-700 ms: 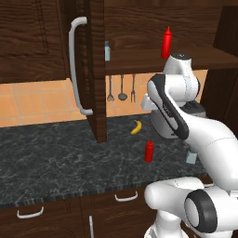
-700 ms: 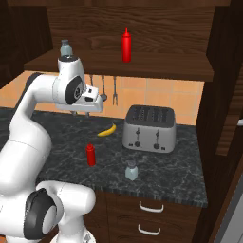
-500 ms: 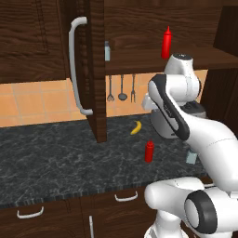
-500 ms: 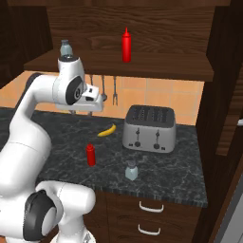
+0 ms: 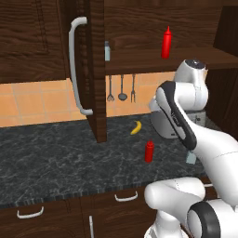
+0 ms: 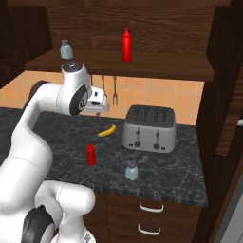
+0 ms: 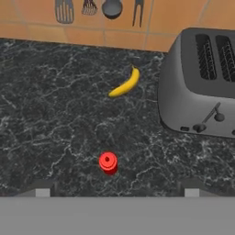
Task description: Put the shaker and condiment bottle from the counter next to their counterparts in the cabinet.
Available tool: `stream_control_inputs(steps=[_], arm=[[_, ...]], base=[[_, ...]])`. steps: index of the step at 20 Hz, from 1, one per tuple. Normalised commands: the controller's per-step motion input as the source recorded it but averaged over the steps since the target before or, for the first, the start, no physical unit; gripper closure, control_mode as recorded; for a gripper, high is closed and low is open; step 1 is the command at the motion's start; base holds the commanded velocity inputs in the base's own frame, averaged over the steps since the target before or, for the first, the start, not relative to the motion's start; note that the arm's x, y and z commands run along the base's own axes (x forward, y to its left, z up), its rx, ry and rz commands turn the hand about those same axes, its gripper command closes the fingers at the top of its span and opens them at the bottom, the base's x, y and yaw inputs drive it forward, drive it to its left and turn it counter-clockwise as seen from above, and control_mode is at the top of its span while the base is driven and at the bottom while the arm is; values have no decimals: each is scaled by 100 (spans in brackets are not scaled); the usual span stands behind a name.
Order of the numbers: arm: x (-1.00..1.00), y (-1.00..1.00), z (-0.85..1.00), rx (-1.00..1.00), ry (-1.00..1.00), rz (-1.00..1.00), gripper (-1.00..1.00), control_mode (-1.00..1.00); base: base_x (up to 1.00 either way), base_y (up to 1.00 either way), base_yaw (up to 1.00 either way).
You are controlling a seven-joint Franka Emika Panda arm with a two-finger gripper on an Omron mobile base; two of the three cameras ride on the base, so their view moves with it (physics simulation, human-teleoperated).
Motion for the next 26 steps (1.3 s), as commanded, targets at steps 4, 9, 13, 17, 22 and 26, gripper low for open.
stream_control_inputs(steps=[4,9,13,17,22,26], arm=[[-9,-38,-27,-1,0,9,-100,-100],[-12,-46,-25,0,0,8,-100,-100],[-7,-44,-23,0,0,8,-100,-100],[-6,-49,-25,0,0,9,-100,-100],[-12,-52,-27,0,0,8,-100,-100],[-15,-46,-34,0,0,10,-100,-100]], base=[[0,0,0],[0,0,0],[0,0,0],[0,0,0],[0,0,0],[0,0,0]])
